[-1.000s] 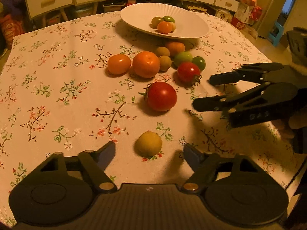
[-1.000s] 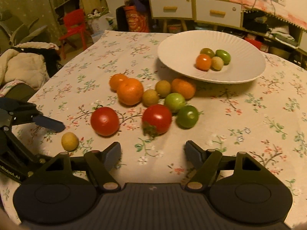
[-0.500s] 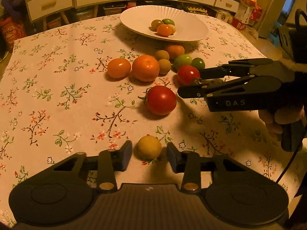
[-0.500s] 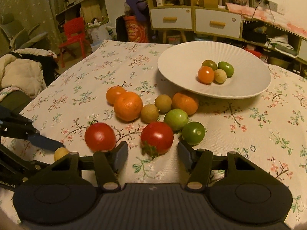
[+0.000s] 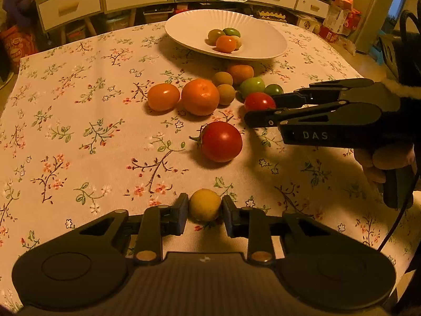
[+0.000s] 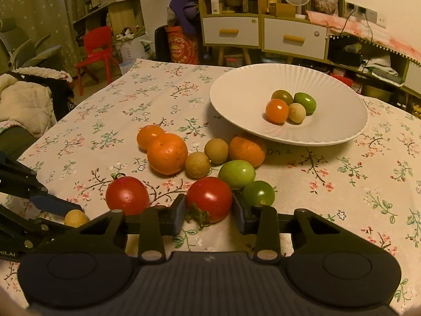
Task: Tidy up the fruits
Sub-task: 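Grasp the pale yellow fruit with the left tool while the right tool grasps the red tomato, then carry the pale yellow fruit and red tomato with both tools over the white plate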
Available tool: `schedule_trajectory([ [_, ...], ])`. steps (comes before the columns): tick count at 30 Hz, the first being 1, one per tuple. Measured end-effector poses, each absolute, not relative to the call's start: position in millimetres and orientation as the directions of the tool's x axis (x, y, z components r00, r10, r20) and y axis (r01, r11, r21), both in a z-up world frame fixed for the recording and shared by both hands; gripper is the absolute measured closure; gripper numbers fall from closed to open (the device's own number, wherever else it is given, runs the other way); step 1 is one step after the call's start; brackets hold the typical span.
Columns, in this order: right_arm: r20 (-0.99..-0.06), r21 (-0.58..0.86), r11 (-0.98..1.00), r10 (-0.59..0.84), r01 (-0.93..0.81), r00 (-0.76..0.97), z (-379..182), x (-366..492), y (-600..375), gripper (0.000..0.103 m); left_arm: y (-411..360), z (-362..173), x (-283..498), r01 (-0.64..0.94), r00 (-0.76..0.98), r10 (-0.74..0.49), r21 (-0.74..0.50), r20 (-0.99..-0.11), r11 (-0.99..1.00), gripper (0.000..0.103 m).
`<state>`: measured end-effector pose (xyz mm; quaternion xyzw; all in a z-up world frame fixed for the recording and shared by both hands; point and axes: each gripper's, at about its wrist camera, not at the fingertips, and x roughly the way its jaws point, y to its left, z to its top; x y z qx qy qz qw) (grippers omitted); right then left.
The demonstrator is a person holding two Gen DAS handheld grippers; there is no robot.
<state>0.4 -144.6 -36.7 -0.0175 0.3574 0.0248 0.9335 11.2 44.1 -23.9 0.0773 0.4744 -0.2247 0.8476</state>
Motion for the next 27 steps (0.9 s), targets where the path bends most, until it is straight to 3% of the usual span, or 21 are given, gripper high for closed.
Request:
schedule_trajectory([
  [27,-0.650,0.039,0.997,0.081,-0.074,0.755,-6.8,-5.6,-143.0,0.069,37.5,8.3,28.2,0.417,0.522,-0.360,-0.137,-0.773,0.899,0.084],
])
